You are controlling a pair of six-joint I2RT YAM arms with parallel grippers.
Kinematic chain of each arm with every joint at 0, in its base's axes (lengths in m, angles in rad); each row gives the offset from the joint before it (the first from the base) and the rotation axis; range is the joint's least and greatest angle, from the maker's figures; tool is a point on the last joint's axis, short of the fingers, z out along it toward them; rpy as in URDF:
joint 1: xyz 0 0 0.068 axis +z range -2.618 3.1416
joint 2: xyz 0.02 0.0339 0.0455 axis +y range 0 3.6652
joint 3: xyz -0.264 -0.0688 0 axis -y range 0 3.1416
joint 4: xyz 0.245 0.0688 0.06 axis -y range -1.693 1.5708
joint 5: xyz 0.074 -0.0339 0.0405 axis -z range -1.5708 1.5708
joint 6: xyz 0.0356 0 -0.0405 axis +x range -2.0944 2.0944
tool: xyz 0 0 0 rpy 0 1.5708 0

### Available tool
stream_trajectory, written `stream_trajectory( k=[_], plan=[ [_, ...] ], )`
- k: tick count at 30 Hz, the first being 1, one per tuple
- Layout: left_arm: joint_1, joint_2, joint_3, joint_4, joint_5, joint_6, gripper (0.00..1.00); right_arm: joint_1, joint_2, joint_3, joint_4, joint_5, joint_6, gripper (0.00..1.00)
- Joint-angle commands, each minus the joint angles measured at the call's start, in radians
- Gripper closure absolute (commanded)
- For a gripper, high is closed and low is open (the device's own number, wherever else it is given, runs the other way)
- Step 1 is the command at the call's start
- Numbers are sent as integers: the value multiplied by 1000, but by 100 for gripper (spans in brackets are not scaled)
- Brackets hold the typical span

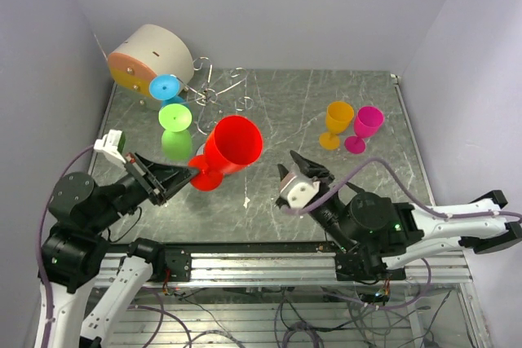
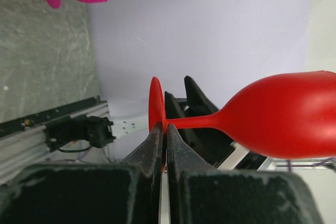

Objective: Take the wine glass off the wine glass rack

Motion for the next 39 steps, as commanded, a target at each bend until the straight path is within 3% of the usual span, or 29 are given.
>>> stream_trajectory(
  k=[1,2,5,8,10,13,15,18,19,25,29,39],
  plan=[
    [-4,-68,48,-154,-152,192,93,31,-1,123,-375,136,380,67],
    [-4,-77,61,-191,-179,223,93,30,7,154,-410,181,419,79],
    [-4,-106,74,-259,-227,275,93,18,45,258,-499,225,509,100],
    [-4,-138,70,-276,-250,290,93,-48,112,394,-612,179,606,100],
    [-4,-153,70,-298,-268,294,93,-205,188,522,-721,26,684,100],
    [-4,-173,66,-324,-284,295,93,-572,336,778,-895,-266,783,100],
    [-3,-182,61,-335,-286,295,93,-724,453,957,-1018,-434,842,100],
    [-3,-177,76,-362,-293,311,93,-835,605,1192,-1174,-768,925,100],
    [-3,-170,84,-369,-295,318,93,-838,611,1211,-1168,-866,931,98],
    [-4,-120,133,-380,-291,364,93,-838,452,1005,-964,-1410,1009,53],
    [-4,-95,126,-354,-277,372,93,-838,374,907,-894,-1519,1052,52],
    [-4,-41,112,-294,-239,376,93,-834,388,877,-857,-1549,1090,57]
  ],
)
